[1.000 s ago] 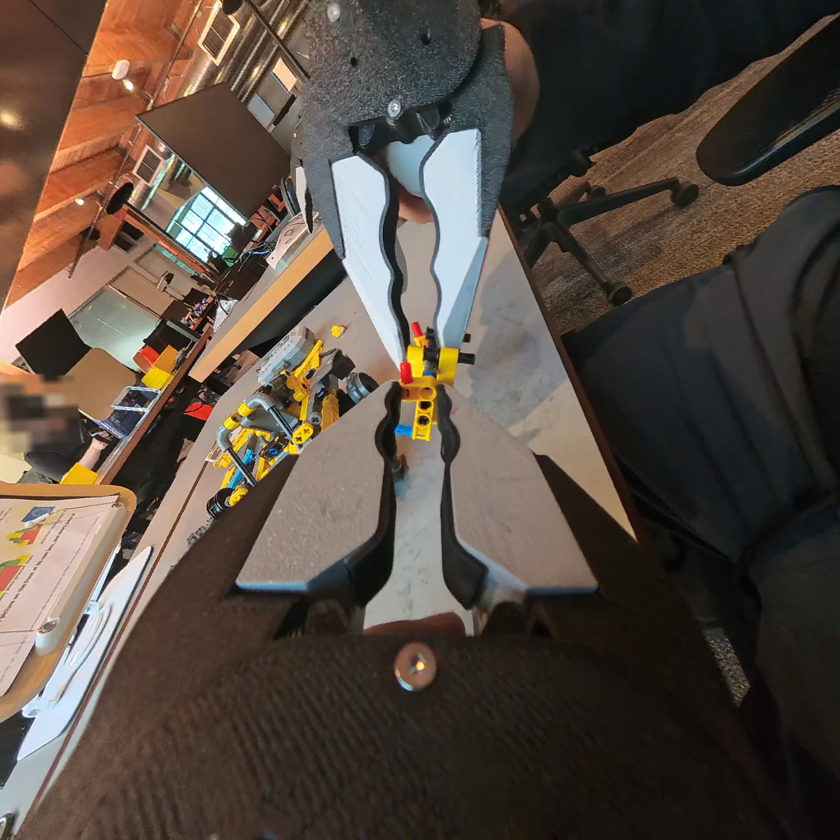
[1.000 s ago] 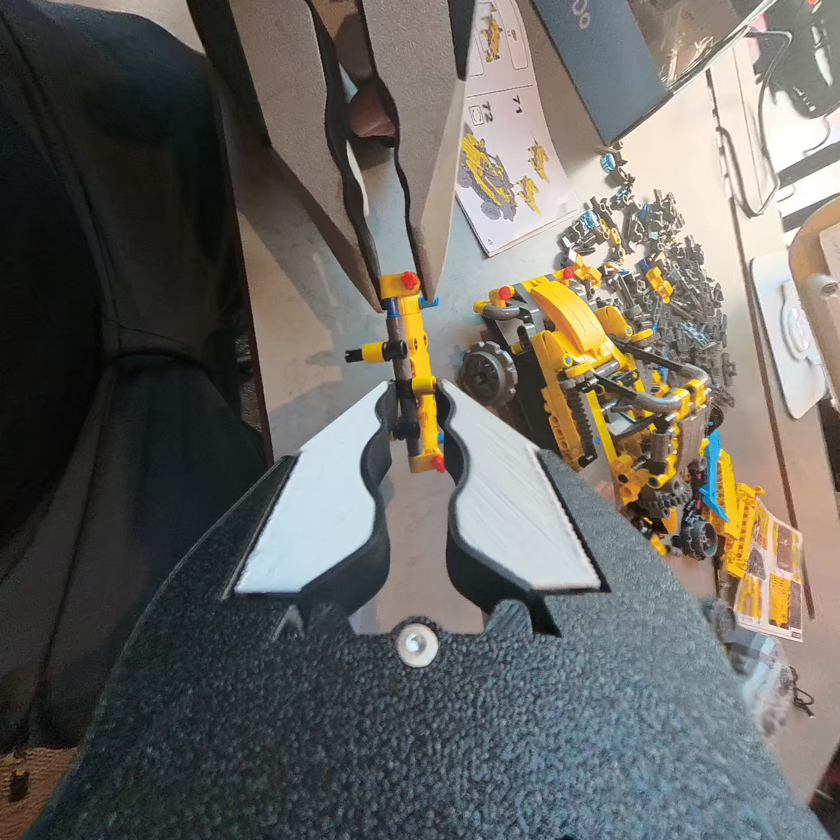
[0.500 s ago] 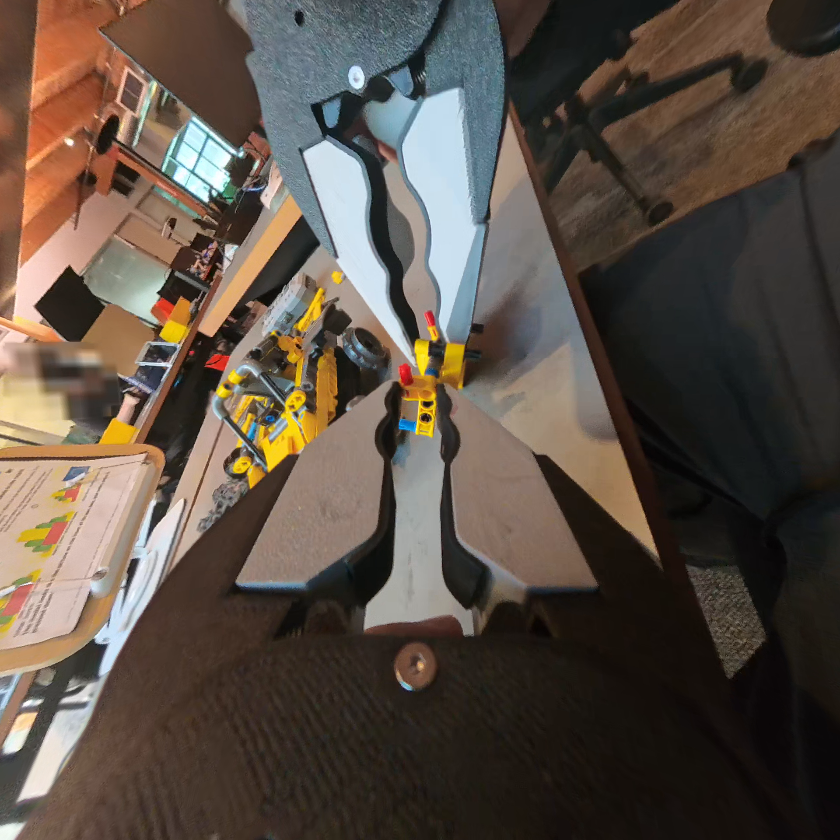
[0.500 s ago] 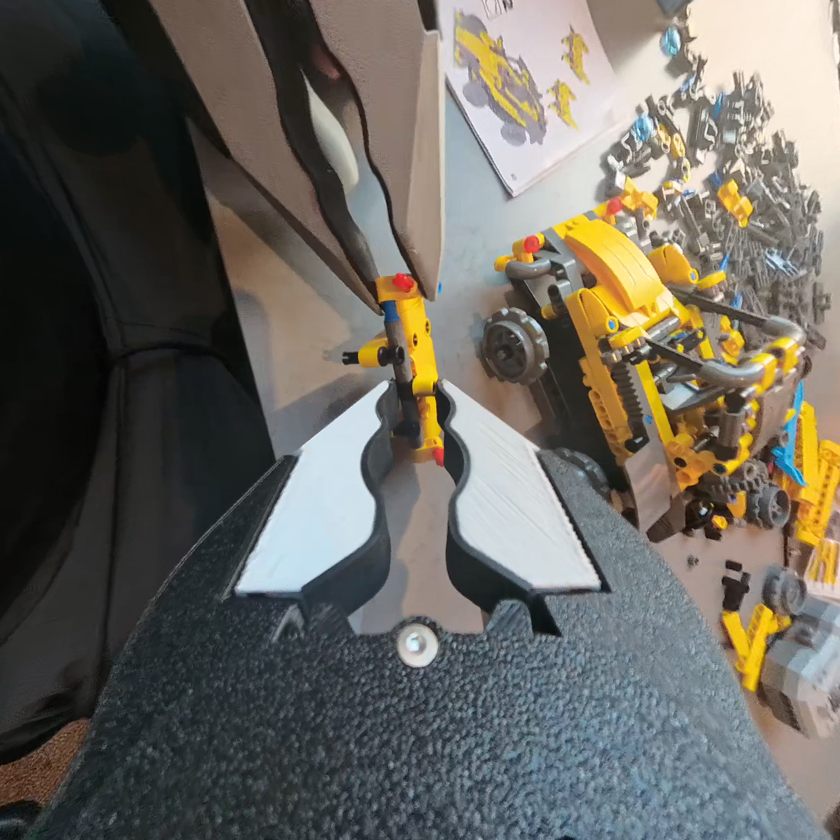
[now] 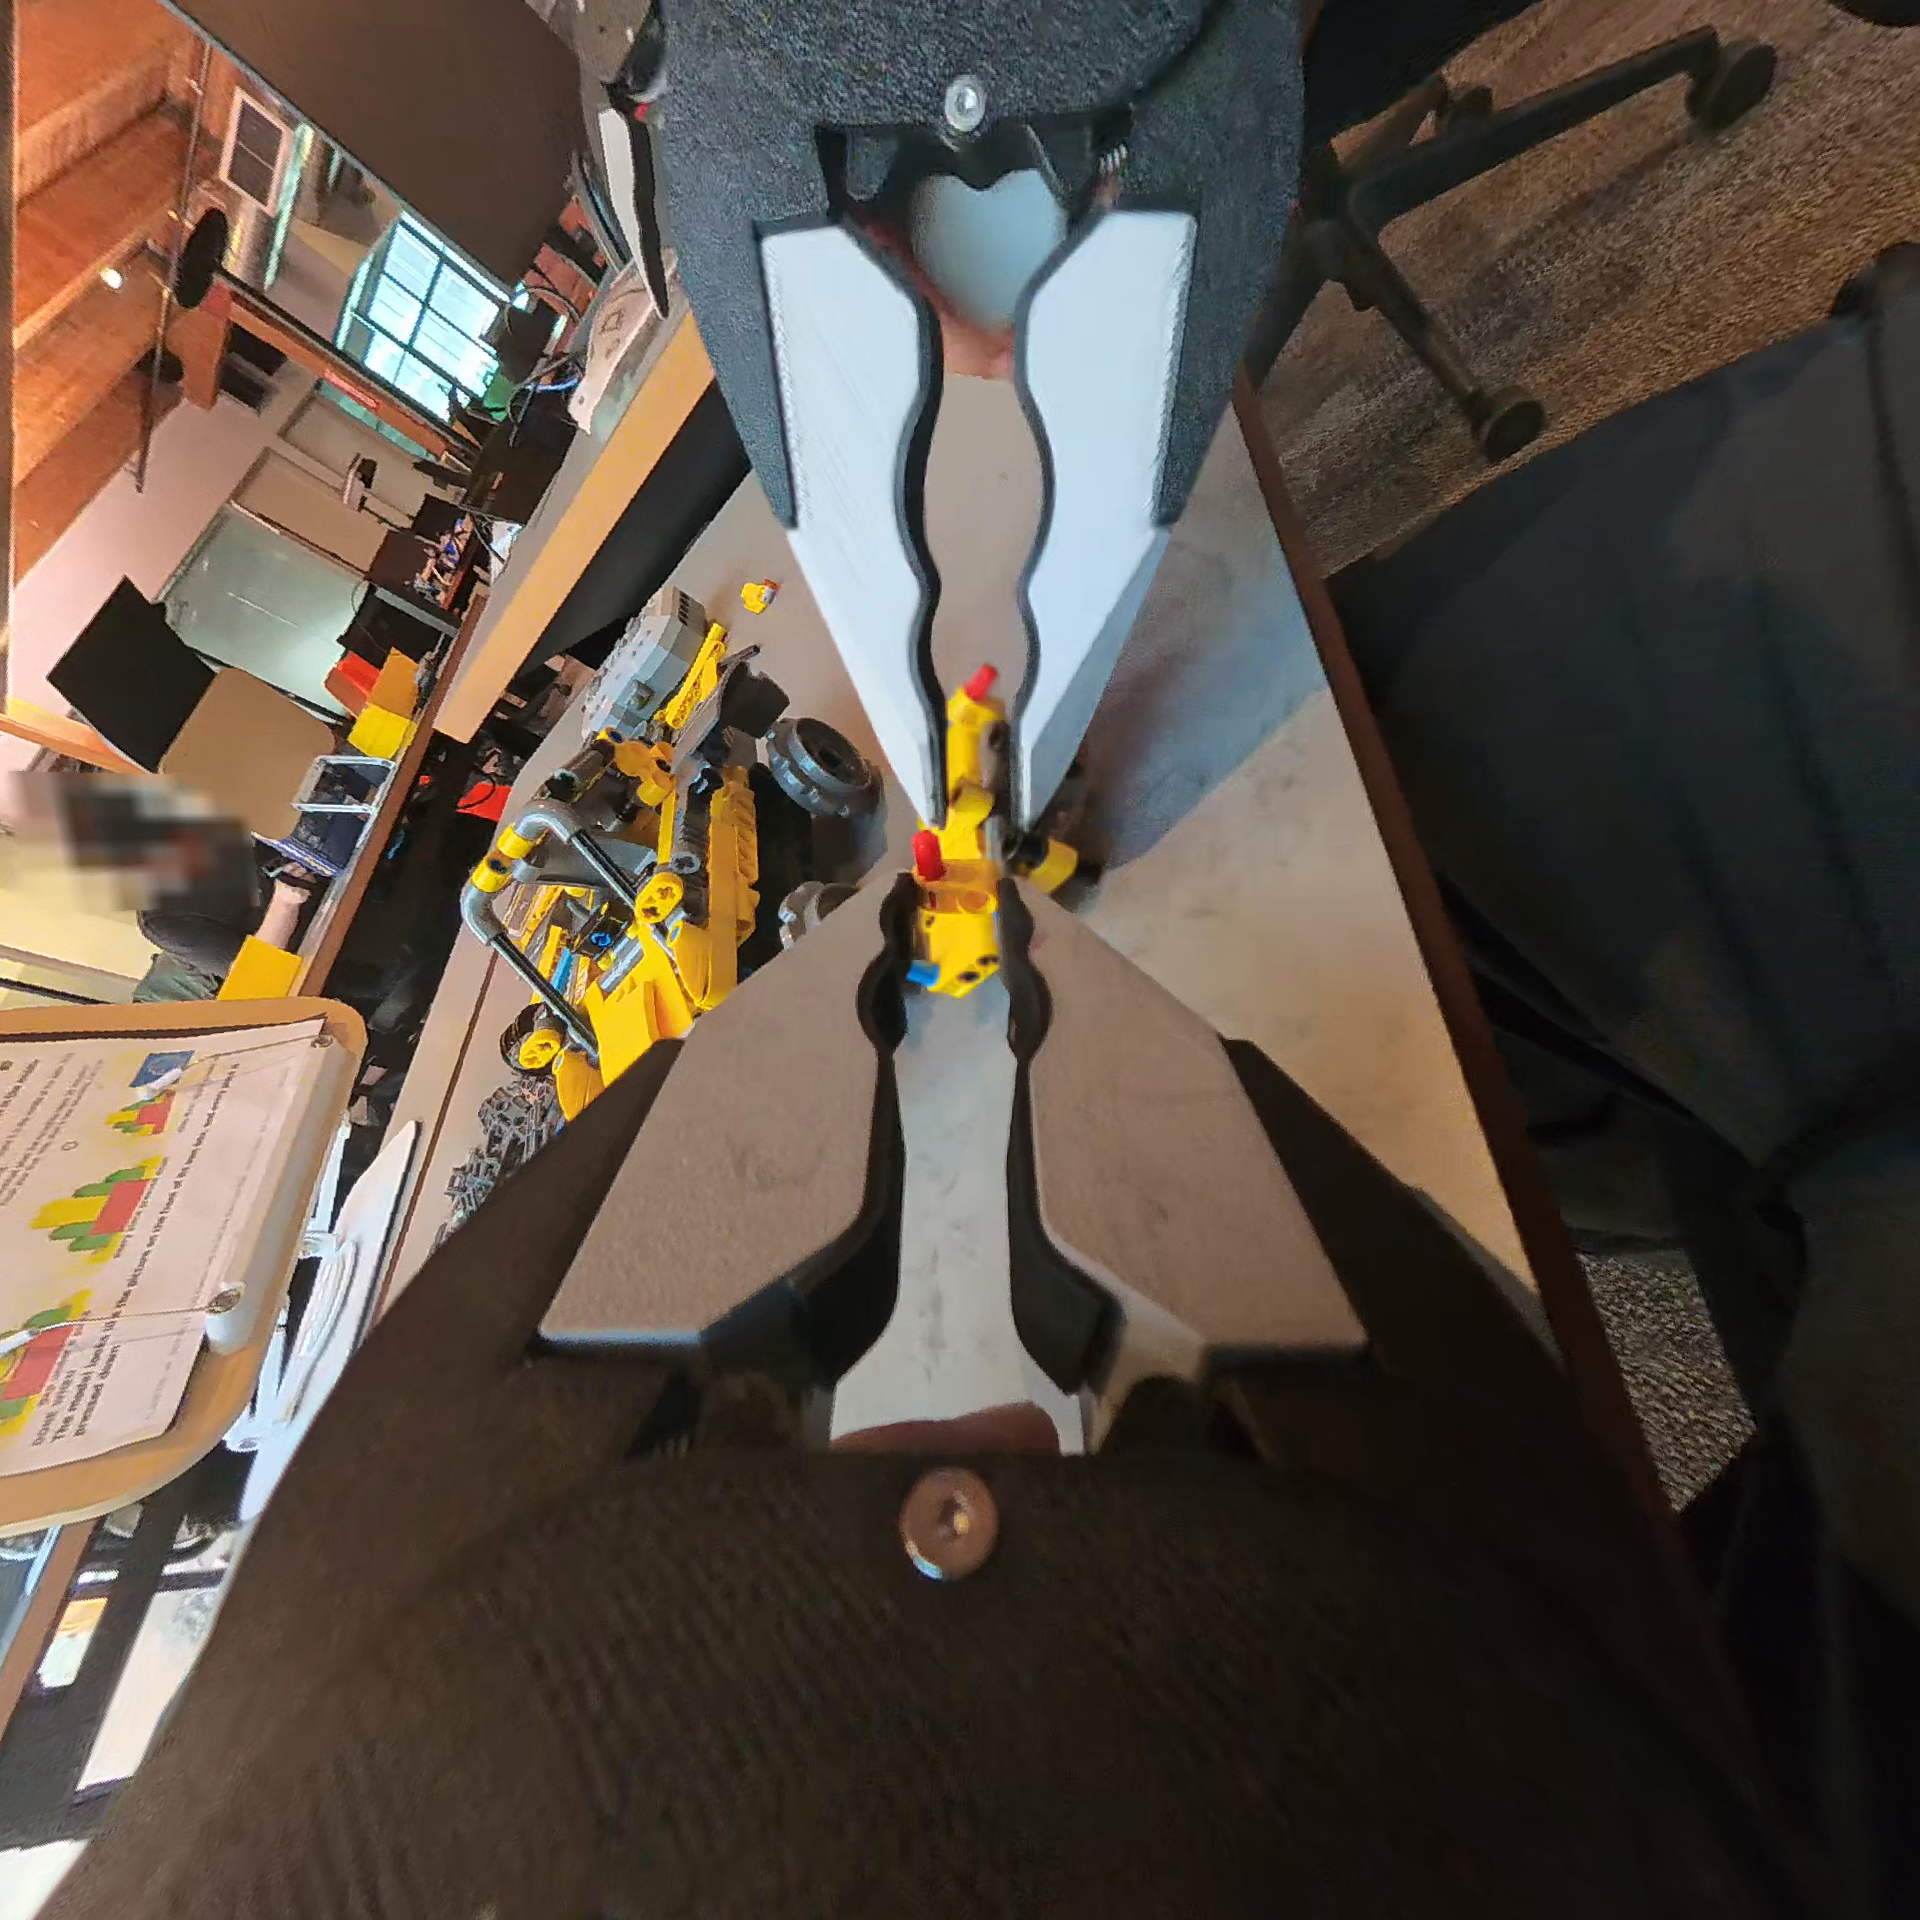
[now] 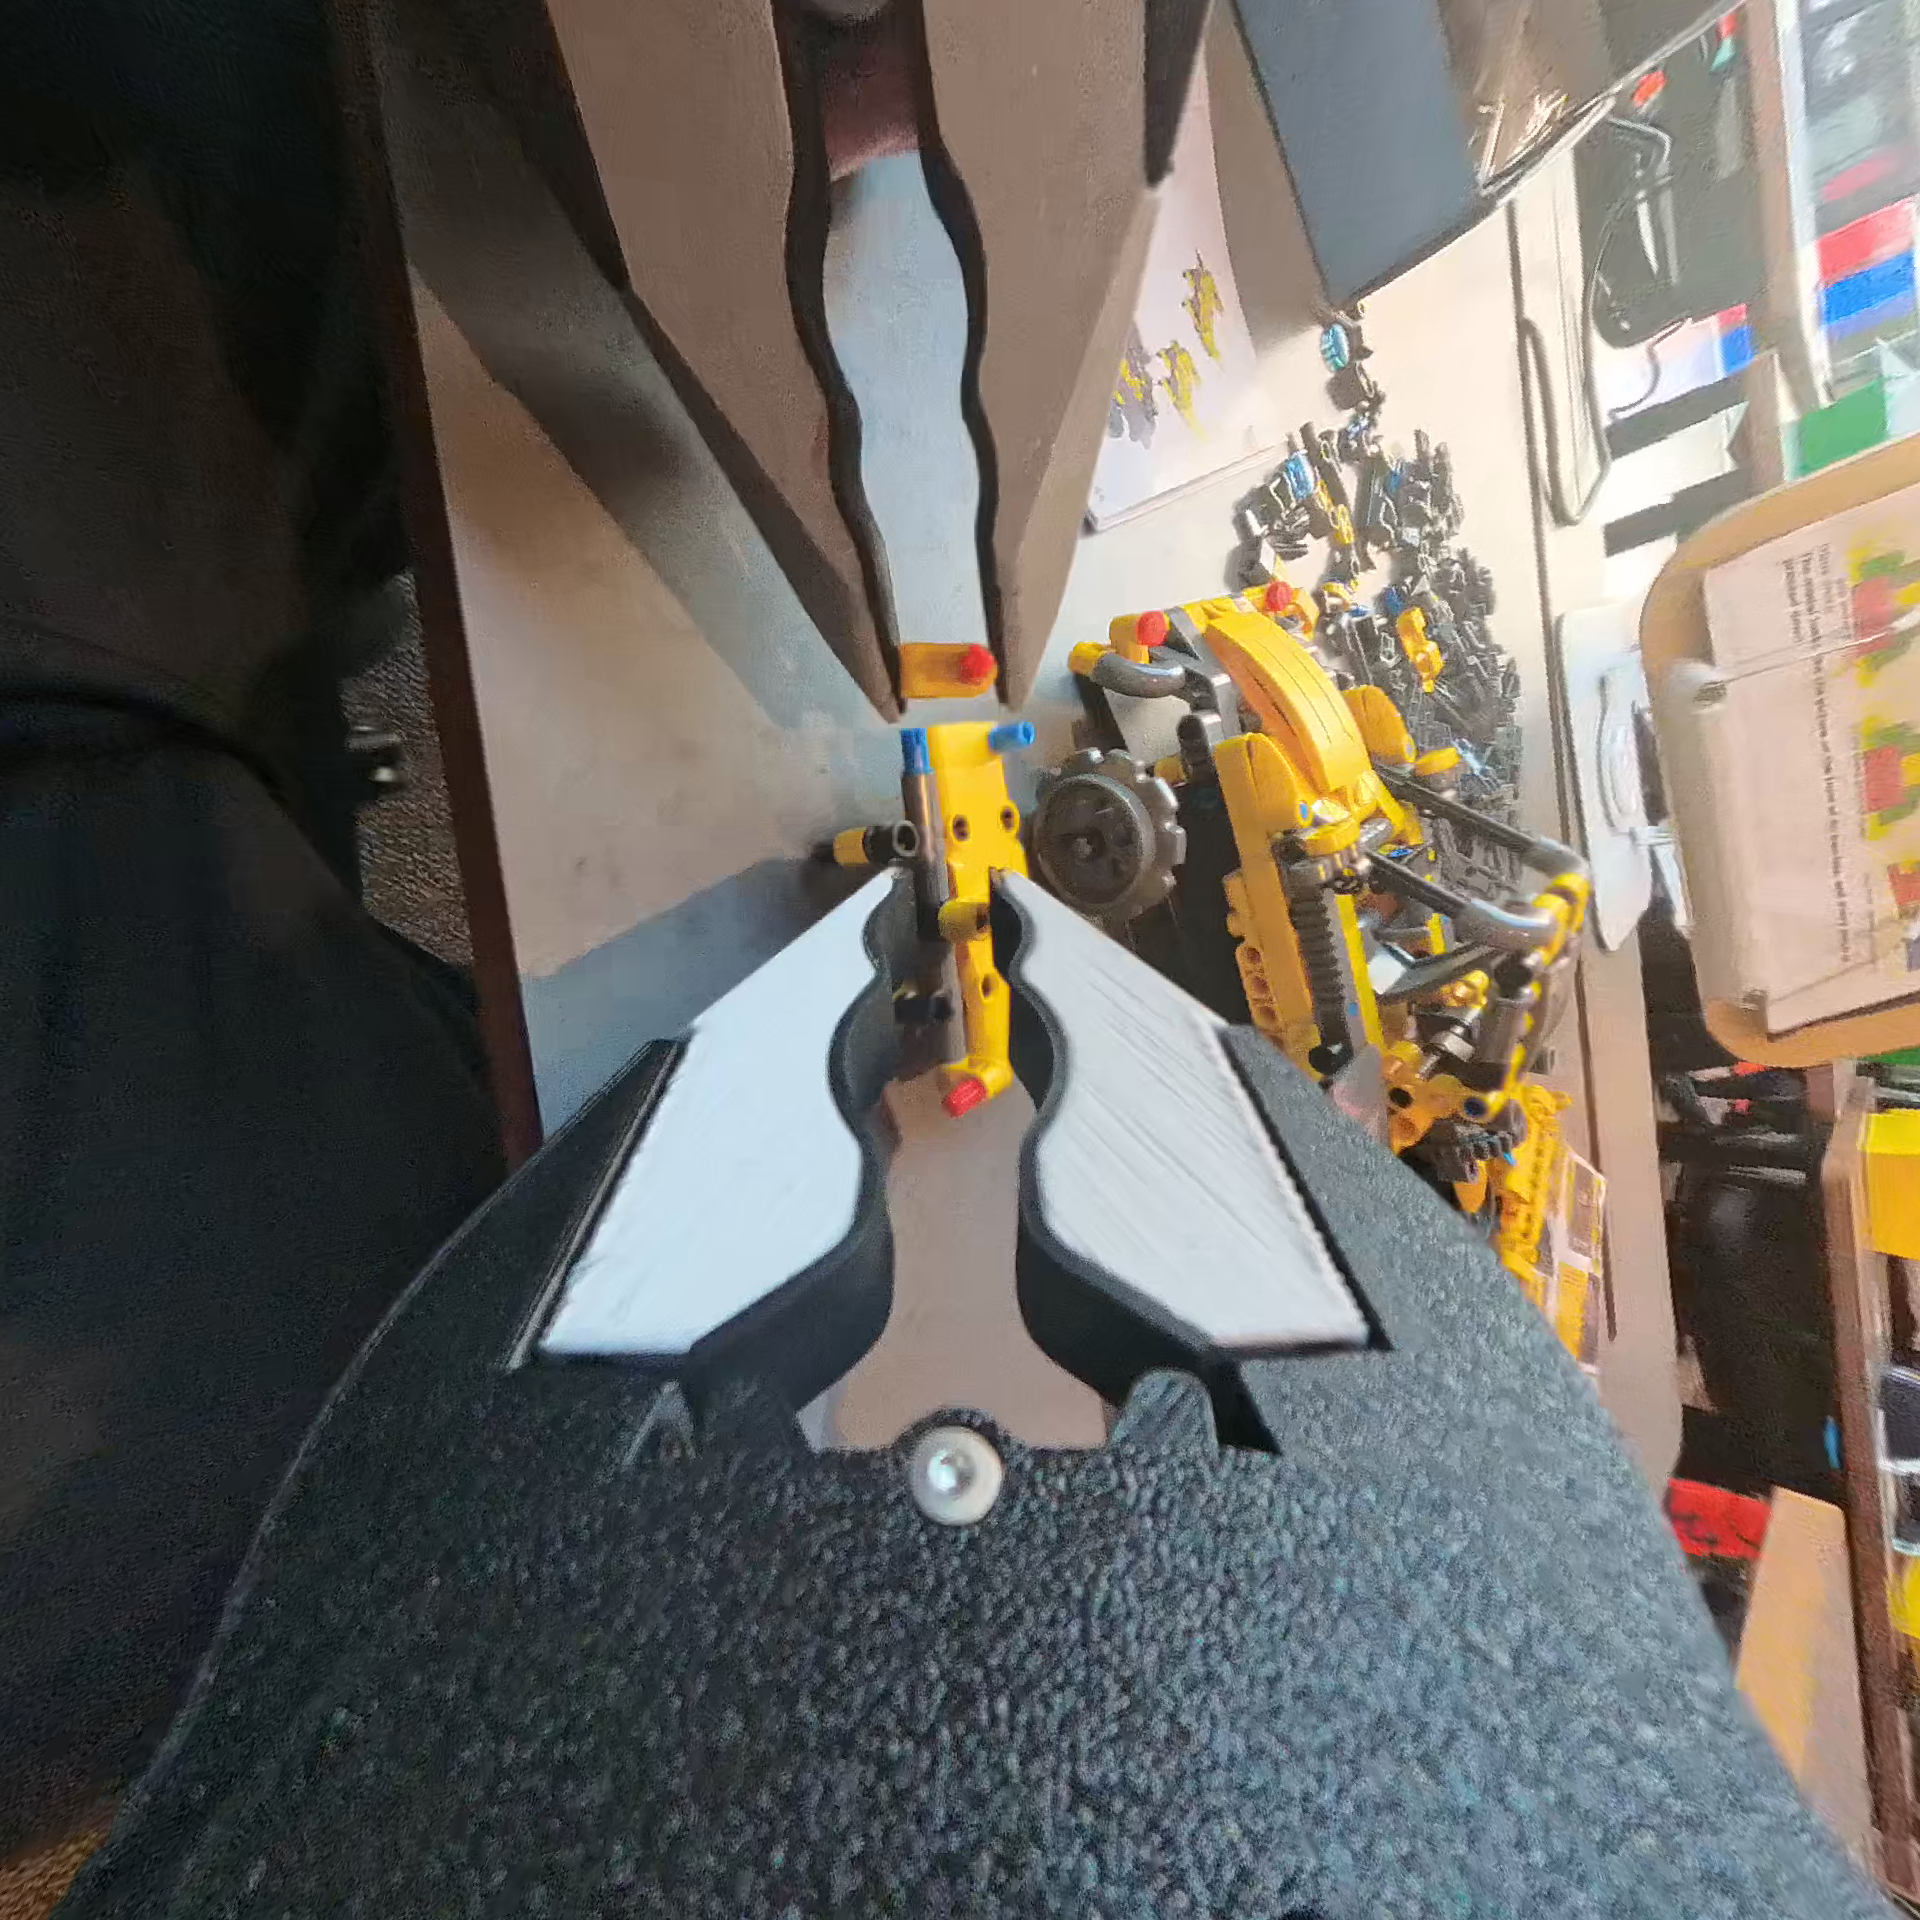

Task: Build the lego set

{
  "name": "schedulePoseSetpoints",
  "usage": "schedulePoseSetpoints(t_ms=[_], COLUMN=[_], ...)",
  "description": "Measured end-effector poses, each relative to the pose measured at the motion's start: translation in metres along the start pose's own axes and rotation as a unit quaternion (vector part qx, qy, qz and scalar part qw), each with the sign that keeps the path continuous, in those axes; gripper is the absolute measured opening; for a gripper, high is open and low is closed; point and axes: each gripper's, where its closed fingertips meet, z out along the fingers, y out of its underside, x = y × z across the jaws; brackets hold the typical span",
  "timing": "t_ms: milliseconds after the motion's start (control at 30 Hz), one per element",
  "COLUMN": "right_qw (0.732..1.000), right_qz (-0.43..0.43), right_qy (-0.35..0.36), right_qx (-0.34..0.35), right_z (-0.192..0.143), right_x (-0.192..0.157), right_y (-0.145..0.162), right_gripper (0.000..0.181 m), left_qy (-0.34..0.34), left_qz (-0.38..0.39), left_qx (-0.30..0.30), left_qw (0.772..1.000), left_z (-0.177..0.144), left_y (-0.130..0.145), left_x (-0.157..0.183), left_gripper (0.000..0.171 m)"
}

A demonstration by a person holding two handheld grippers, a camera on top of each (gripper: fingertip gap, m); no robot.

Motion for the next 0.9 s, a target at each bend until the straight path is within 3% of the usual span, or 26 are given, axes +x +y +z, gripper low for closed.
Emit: schedulePoseSetpoints(t_ms=[133,233,333,400,500,567,667,900], right_qw=[1.000,1.000,1.000,0.995,0.959,0.926,0.880,0.780], right_qz=[-0.018,-0.026,0.014,0.081,0.231,0.305,0.383,0.473], right_qy=[0.016,0.014,0.004,-0.020,-0.091,-0.145,-0.202,-0.315], right_qx=[0.012,-0.008,-0.001,0.048,0.136,0.168,0.197,0.262], right_z=[0.000,0.002,-0.003,-0.012,-0.023,-0.026,-0.026,-0.036], right_x=[0.001,-0.002,-0.005,-0.007,-0.007,-0.007,-0.002,-0.003], right_y=[-0.005,0.003,0.003,-0.009,-0.036,-0.048,-0.053,-0.068], right_gripper=[0.000,0.009,0.010,0.013,0.018,0.031,0.036,0.012], left_qy=[0.000,-0.004,-0.010,-0.015,-0.018,-0.017,-0.024,-0.023], left_qz=[0.010,0.001,-0.014,-0.024,-0.027,-0.023,-0.016,-0.001], left_qx=[-0.004,0.001,0.012,0.019,0.040,0.062,0.087,0.133], left_qw=[1.000,1.000,1.000,0.999,0.999,0.998,0.996,0.991], left_z=[0.001,0.000,-0.002,-0.004,-0.006,-0.009,-0.014,-0.021], left_y=[0.001,0.001,-0.002,-0.003,-0.010,-0.017,-0.025,-0.040], left_x=[0.002,-0.001,-0.006,-0.010,-0.011,-0.010,-0.011,-0.007], left_gripper=[0.012,0.012,0.012,0.012,0.012,0.012,0.012,0.011])
